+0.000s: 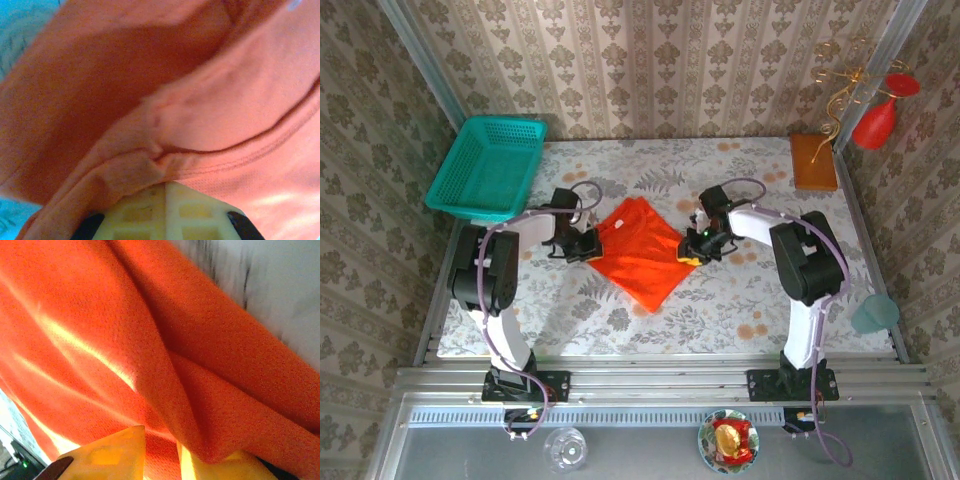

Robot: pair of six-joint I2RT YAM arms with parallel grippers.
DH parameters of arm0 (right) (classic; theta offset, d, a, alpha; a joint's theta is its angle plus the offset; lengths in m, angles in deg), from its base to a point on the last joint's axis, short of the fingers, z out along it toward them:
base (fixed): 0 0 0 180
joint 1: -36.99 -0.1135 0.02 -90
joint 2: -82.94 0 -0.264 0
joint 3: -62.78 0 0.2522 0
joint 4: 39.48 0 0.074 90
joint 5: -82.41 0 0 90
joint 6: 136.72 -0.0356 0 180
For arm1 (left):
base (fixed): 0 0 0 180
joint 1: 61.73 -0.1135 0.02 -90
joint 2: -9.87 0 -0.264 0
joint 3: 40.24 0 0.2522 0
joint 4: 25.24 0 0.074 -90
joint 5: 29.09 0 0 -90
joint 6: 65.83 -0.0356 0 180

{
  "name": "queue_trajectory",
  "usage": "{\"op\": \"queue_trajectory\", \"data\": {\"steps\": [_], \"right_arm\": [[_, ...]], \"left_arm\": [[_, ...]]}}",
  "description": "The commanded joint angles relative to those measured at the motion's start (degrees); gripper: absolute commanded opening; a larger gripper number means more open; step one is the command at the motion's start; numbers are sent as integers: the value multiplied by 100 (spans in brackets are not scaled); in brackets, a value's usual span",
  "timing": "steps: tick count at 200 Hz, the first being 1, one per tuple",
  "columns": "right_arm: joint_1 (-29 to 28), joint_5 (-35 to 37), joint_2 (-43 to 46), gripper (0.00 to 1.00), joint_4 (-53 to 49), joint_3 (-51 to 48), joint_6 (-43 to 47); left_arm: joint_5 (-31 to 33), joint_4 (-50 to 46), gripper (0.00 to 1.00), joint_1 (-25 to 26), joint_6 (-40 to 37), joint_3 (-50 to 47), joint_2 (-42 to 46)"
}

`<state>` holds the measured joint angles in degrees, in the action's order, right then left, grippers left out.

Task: Fold the inside-out t-shirt

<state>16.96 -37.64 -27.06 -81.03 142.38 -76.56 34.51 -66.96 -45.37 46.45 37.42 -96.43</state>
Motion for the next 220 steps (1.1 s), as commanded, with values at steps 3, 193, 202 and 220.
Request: {"op": "queue_trajectory", "data": {"steps": [3, 193, 202, 220], "right_arm": [[-400, 288, 361, 26, 128, -1183, -771], [-344, 1340, 1279, 31, -1189, 234, -367], [-327, 1317, 1206, 31, -1231, 339, -339], [-317, 1295, 1109, 31, -1255, 454, -305]], "left_arm": [[161, -434, 7, -72, -410, 402, -357], [394, 106, 29, 198, 583, -212, 848], [414, 75, 29, 218, 597, -203, 761], [490, 106, 31, 227, 650, -221, 628]]}}
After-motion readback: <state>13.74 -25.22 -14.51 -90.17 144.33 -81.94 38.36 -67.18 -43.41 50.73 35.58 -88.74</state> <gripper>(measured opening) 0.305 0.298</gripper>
